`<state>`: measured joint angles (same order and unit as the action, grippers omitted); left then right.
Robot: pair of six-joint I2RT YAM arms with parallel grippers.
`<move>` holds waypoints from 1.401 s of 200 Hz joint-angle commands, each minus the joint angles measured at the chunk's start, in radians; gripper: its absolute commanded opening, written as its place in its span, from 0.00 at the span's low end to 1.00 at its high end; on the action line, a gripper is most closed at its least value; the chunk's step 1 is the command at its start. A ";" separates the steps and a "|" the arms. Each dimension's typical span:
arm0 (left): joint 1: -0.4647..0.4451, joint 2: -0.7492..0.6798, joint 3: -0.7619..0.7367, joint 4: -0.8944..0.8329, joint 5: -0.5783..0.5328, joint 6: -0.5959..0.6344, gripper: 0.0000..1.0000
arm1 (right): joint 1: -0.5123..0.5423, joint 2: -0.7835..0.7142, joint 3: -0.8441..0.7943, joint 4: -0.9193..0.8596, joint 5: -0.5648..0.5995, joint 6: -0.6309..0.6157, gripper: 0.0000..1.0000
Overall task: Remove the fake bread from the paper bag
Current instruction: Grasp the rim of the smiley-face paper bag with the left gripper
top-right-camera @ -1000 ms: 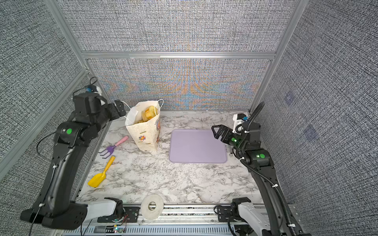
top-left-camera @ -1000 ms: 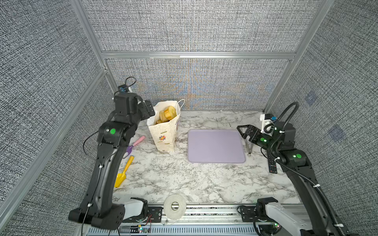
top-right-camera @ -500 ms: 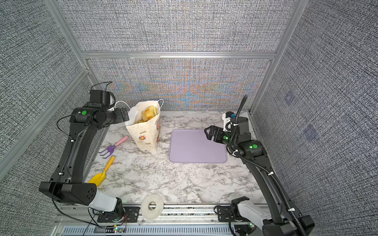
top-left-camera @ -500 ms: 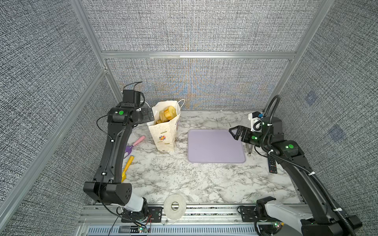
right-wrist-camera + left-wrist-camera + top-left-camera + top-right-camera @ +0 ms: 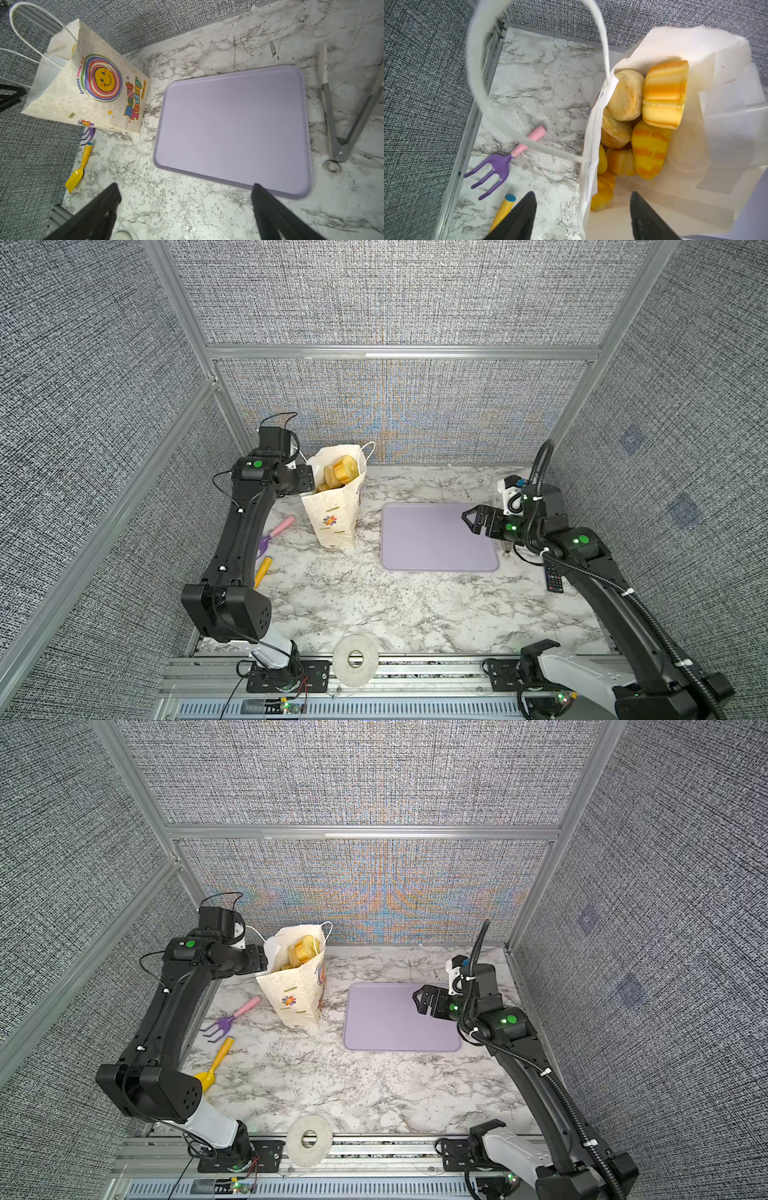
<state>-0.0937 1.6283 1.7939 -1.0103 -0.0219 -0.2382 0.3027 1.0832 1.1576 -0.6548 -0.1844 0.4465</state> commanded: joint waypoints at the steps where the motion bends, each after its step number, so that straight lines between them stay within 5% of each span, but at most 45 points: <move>1: 0.000 0.036 0.020 0.021 -0.034 0.039 0.70 | 0.003 -0.002 0.001 -0.028 0.022 -0.008 0.99; 86: 0.001 0.143 0.078 0.032 -0.054 0.084 0.55 | 0.013 0.010 -0.036 -0.022 0.070 -0.014 0.99; 169: 0.000 0.192 0.127 0.034 -0.001 0.160 0.22 | 0.014 0.017 -0.072 -0.014 0.098 -0.018 0.99; 247: 0.001 0.256 0.146 -0.070 0.063 0.134 0.24 | 0.014 0.018 -0.080 -0.012 0.092 -0.020 0.99; 280: 0.000 0.258 0.148 -0.071 0.077 0.128 0.08 | 0.013 0.012 -0.091 -0.012 0.091 -0.017 0.99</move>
<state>-0.0929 1.8866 1.9388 -1.0496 0.0307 -0.1055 0.3157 1.1007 1.0737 -0.6655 -0.0948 0.4248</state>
